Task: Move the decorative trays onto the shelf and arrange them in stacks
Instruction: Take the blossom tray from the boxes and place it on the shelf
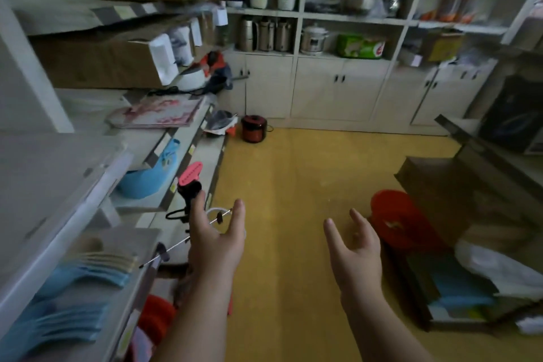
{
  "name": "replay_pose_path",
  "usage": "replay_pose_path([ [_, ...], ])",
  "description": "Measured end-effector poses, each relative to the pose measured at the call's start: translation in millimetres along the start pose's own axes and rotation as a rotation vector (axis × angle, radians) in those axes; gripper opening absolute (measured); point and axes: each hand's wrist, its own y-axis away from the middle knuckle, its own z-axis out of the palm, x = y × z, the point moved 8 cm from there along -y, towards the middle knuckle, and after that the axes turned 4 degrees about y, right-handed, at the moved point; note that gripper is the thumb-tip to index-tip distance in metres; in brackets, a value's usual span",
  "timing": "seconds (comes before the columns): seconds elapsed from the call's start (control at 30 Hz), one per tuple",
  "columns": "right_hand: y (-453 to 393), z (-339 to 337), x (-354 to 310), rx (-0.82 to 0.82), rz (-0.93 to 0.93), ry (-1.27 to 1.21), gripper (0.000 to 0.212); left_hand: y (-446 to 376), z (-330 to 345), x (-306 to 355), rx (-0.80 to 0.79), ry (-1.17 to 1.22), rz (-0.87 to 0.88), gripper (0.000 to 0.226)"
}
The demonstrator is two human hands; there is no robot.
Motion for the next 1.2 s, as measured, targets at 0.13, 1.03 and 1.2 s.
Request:
replay_pose_path([
  [0.13, -52.1, 41.0, -27.9, 0.023, 0.0, 0.007, 0.071, -73.9, 40.8, -6.2, -0.089, -0.017, -0.037, 0.092],
  [1.03, -428.3, 205.7, -53.0, -0.294, 0.129, -0.072, 0.065, -298.4, 265.4, 25.4, 0.083, -0.028, -0.152, 0.076],
  [1.2, -457.7, 265.0, -67.8, -0.444, 0.08, -0.094, 0.065, -307.9, 253.6, 1.2, 0.233, -0.022, -0.268, 0.076],
])
